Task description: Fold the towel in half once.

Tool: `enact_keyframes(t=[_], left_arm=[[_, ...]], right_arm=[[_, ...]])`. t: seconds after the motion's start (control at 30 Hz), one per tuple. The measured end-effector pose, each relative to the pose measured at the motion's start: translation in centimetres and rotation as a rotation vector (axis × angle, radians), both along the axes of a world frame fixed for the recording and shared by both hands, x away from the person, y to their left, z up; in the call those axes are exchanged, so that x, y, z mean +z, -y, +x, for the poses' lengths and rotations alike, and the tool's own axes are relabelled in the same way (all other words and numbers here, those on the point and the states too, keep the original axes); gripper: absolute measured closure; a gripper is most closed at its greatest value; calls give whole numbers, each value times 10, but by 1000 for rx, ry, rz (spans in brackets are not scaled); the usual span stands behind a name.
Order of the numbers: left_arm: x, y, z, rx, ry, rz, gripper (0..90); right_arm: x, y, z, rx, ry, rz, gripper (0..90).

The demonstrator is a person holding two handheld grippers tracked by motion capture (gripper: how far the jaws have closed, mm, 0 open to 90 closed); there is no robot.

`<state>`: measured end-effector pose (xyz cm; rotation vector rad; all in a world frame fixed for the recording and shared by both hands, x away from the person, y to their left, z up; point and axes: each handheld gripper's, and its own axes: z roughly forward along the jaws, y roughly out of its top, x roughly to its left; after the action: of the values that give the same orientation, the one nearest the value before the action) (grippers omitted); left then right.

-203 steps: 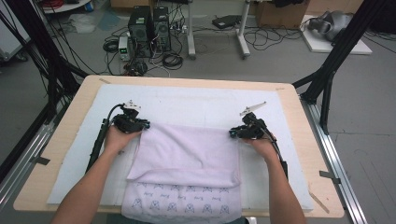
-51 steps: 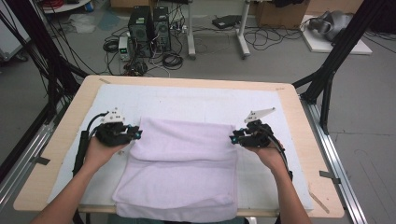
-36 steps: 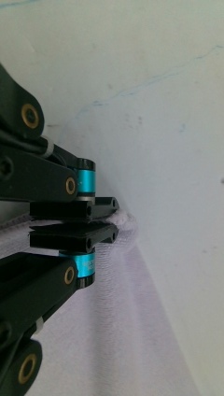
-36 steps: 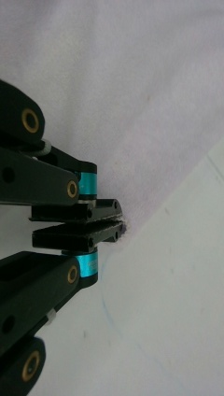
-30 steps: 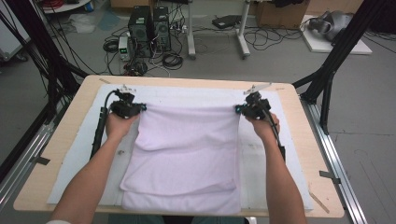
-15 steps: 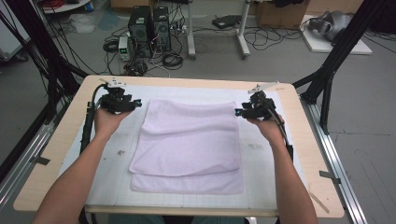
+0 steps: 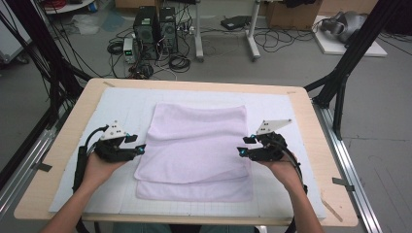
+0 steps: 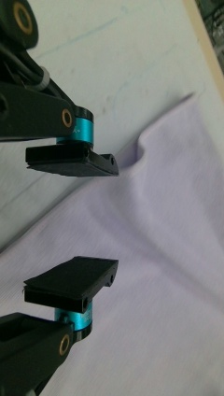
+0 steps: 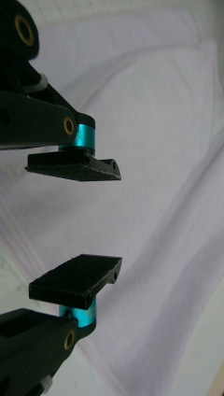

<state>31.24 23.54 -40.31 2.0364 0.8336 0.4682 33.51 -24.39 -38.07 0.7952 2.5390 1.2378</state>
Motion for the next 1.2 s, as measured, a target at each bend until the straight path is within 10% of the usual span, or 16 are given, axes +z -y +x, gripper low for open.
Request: enact_keyframes(t=[0.43,0.73,0.93,1.2], left_arm=[[-30,1,-45,-166,-46,2,628],[-44,3,-41,-152,-84,33,609],[-42,3,-40,-141,-55,54,849],[-18,1,-36,-114,-33,2,867]], right_arm=[[-36,-14,-45,128,-77,4,515],[-59,-12,-46,100,-129,-5,692],[-58,-9,-43,93,-130,4,819],[-36,-6,-37,106,-111,7,863]])
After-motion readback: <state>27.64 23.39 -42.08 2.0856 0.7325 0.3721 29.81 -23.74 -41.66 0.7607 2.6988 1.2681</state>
